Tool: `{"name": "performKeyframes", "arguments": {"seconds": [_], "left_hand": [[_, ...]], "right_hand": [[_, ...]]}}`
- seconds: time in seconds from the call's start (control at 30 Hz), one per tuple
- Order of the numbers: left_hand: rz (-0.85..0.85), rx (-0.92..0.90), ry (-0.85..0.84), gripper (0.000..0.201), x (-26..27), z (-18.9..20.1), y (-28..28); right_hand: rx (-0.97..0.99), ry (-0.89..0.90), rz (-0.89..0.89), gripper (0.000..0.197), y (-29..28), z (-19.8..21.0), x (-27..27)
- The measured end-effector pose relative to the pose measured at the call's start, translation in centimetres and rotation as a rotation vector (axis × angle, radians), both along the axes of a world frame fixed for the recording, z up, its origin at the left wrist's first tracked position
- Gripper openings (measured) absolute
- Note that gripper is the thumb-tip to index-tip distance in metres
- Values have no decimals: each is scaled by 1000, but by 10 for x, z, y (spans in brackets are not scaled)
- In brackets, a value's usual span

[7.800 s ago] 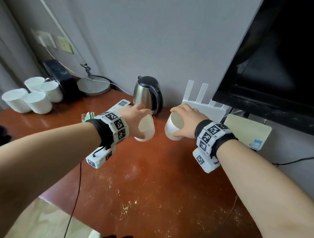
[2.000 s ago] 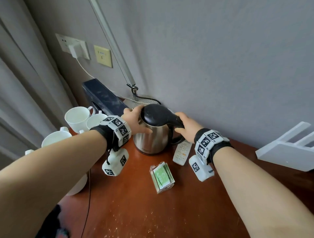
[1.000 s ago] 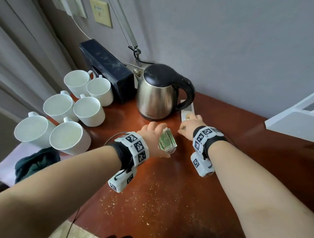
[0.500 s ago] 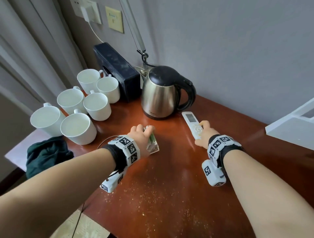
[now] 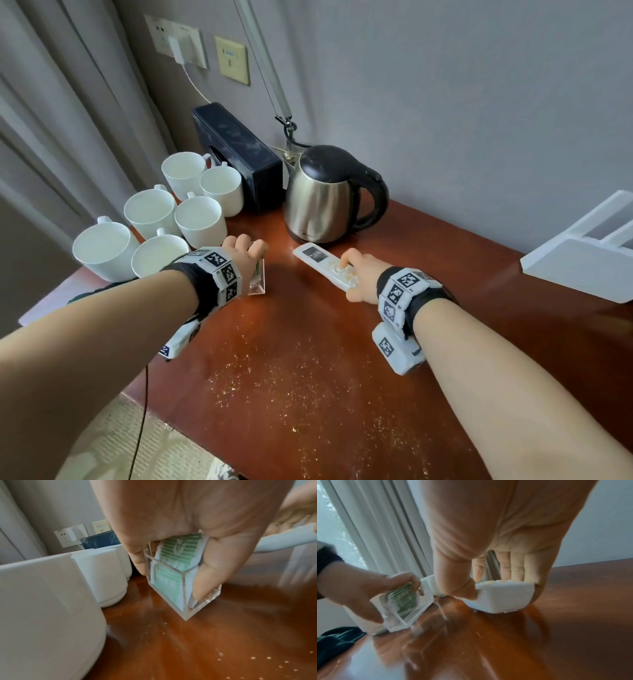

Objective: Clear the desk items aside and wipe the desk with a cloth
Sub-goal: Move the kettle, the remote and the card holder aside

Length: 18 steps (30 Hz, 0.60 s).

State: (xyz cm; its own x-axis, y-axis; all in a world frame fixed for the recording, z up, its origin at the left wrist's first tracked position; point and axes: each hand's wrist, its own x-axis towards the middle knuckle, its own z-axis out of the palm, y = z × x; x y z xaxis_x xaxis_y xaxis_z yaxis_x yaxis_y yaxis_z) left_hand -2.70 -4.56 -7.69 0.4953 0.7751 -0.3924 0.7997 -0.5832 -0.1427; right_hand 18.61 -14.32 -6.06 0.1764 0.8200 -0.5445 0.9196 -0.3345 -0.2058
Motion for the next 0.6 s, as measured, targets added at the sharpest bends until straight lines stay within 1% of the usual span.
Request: {"name": "performKeyframes", "arguments": {"seconds": [0.1, 0.2, 0.33, 0.47, 0.5, 0.6], "left_hand": [[-102, 35, 105, 74, 1, 0, 15], [-201, 64, 169, 74, 2, -2, 27], [-245, 48, 145, 73, 0, -6, 40], [-255, 1, 72, 62, -1, -8, 44], [-257, -24, 81, 65, 0, -6, 43], [-271, -51, 89, 84, 1, -2, 39]], "right_hand": [[-7, -20, 34, 50, 24, -11, -25], [26, -39, 39, 49, 44, -23, -46], [105, -65, -39, 49, 64, -36, -61], [120, -60, -84, 49, 67, -43, -64], [131, -56, -100, 49, 66, -44, -65], [163, -73, -139, 50, 60, -39, -71]]}}
